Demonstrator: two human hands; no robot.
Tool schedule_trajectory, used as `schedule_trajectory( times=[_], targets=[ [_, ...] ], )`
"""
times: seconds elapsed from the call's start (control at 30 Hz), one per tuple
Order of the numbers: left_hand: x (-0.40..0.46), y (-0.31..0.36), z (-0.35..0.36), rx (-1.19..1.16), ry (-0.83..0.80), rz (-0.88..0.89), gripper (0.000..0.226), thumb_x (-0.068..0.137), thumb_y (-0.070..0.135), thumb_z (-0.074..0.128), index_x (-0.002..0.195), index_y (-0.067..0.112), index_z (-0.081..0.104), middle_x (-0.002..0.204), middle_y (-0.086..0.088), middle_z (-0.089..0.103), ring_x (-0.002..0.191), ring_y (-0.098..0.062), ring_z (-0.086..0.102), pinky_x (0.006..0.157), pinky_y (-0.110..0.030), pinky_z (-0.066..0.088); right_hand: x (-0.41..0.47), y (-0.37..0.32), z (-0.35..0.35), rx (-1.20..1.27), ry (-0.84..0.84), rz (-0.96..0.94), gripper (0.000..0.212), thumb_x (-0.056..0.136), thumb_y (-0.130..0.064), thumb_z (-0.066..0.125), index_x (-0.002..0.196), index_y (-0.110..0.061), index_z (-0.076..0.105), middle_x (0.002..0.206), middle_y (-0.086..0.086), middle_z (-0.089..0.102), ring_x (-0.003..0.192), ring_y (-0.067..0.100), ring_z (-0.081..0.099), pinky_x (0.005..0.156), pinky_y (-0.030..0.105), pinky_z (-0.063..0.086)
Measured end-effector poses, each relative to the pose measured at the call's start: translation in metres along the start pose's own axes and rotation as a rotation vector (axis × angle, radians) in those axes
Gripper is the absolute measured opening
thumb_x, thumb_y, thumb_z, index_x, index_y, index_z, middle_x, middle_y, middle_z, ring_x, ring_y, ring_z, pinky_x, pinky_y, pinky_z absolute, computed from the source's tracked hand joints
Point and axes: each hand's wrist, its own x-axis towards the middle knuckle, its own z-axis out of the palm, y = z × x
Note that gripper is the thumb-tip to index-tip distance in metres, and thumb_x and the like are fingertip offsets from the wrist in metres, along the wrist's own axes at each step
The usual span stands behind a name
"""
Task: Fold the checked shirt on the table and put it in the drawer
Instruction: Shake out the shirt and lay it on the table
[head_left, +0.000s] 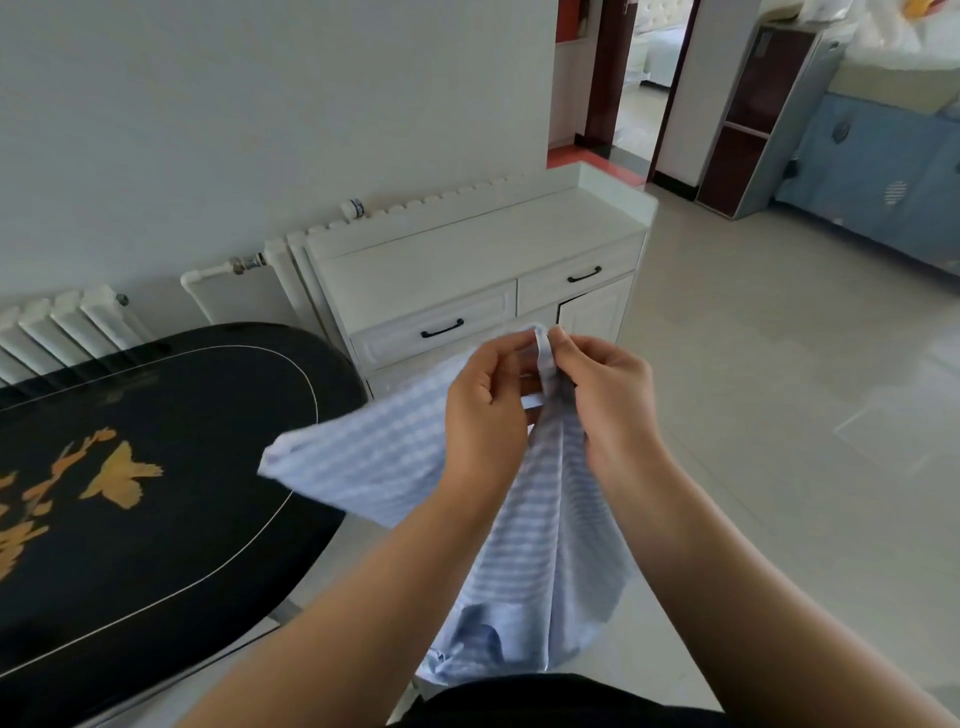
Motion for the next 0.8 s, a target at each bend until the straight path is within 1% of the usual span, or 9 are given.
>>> schedule_trajectory(
  times=[0.07,0.13,0.27,0.33,0.4,0.5,0.63,0.73,0.8],
  targets=[
    [-0.001,0.003,0.002,-0.063,0.023,-0.013,0.022,0.096,0.009,0.051,0.112,0.020,0.060,0.100,-0.009,0.069,0.081,-0.021,0.072,0.067,-0.037,0.060,-0.003,-0.002,-0.002,-0.046,-0.010,-0.005,0.026,0.093,-0.017,0.062,0.079,0.002,0.071,0.073,0.019,0.072,0.057,0.028,0.070,0.047,0.033,0.056],
    [-0.001,0.004,0.004,-0.103,0.053,-0.029,0.030,0.090,0.011,0.063,0.117,0.023,0.056,0.102,-0.003,0.065,0.083,-0.017,0.071,0.062,-0.032,0.059,-0.004,-0.002,-0.005,-0.087,-0.020,0.001,0.026,0.092,-0.018,0.063,0.082,0.004,0.071,0.080,0.025,0.072,0.067,0.035,0.072,0.058,0.042,0.060],
    [0.002,-0.003,0.006,-0.094,0.042,-0.023,0.030,0.088,0.016,0.067,0.111,0.033,0.057,0.111,-0.008,0.061,0.082,-0.015,0.071,0.063,-0.030,0.058,-0.004,-0.001,-0.008,-0.093,-0.028,0.025,0.025,0.089,-0.020,0.066,0.078,0.002,0.072,0.081,0.025,0.072,0.079,0.040,0.071,0.078,0.050,0.059],
    [0.004,-0.007,0.005,0.017,0.030,0.091,0.026,0.086,0.018,0.067,0.100,0.039,0.062,0.114,-0.012,0.058,0.089,-0.019,0.069,0.073,-0.034,0.057,-0.003,0.001,-0.010,-0.084,-0.041,0.046,0.023,0.089,-0.020,0.067,0.080,0.000,0.074,0.083,0.024,0.073,0.084,0.041,0.071,0.083,0.053,0.057],
    [0.006,-0.008,0.004,0.095,0.028,0.202,0.019,0.086,0.014,0.068,0.094,0.031,0.064,0.112,-0.010,0.057,0.092,-0.018,0.066,0.080,-0.032,0.055,-0.002,0.000,-0.012,-0.062,-0.050,0.084,0.019,0.088,-0.019,0.067,0.082,-0.002,0.075,0.087,0.021,0.074,0.086,0.037,0.071,0.088,0.053,0.055],
    [0.009,-0.007,0.003,0.146,0.010,0.316,0.023,0.086,0.008,0.067,0.093,0.030,0.064,0.106,-0.003,0.053,0.082,-0.014,0.061,0.075,-0.026,0.052,-0.001,-0.004,-0.015,0.015,-0.077,0.148,0.015,0.089,-0.013,0.065,0.084,-0.003,0.075,0.094,0.025,0.072,0.087,0.034,0.070,0.092,0.051,0.053],
    [0.010,-0.003,0.005,0.177,-0.010,0.458,0.030,0.083,0.002,0.065,0.086,0.032,0.060,0.098,0.011,0.045,0.072,-0.002,0.050,0.070,-0.016,0.045,-0.001,-0.005,-0.018,0.127,-0.129,0.164,0.019,0.092,-0.013,0.061,0.085,-0.004,0.076,0.092,0.019,0.072,0.084,0.024,0.070,0.087,0.037,0.055],
    [0.015,0.002,0.007,0.204,-0.031,0.474,0.025,0.082,-0.002,0.067,0.079,0.021,0.058,0.095,0.010,0.045,0.075,0.002,0.050,0.071,-0.013,0.043,0.000,-0.004,-0.020,0.194,-0.138,0.163,0.025,0.095,-0.014,0.057,0.081,-0.005,0.076,0.082,0.013,0.072,0.078,0.019,0.069,0.075,0.026,0.057],
    [0.018,0.003,0.005,0.285,-0.033,0.517,0.018,0.082,0.000,0.066,0.081,0.016,0.058,0.095,0.009,0.048,0.077,0.002,0.051,0.069,-0.012,0.042,0.000,-0.005,-0.019,0.198,-0.126,0.169,0.024,0.095,-0.017,0.057,0.087,-0.002,0.074,0.082,0.014,0.071,0.076,0.020,0.068,0.071,0.026,0.057]
  ],
)
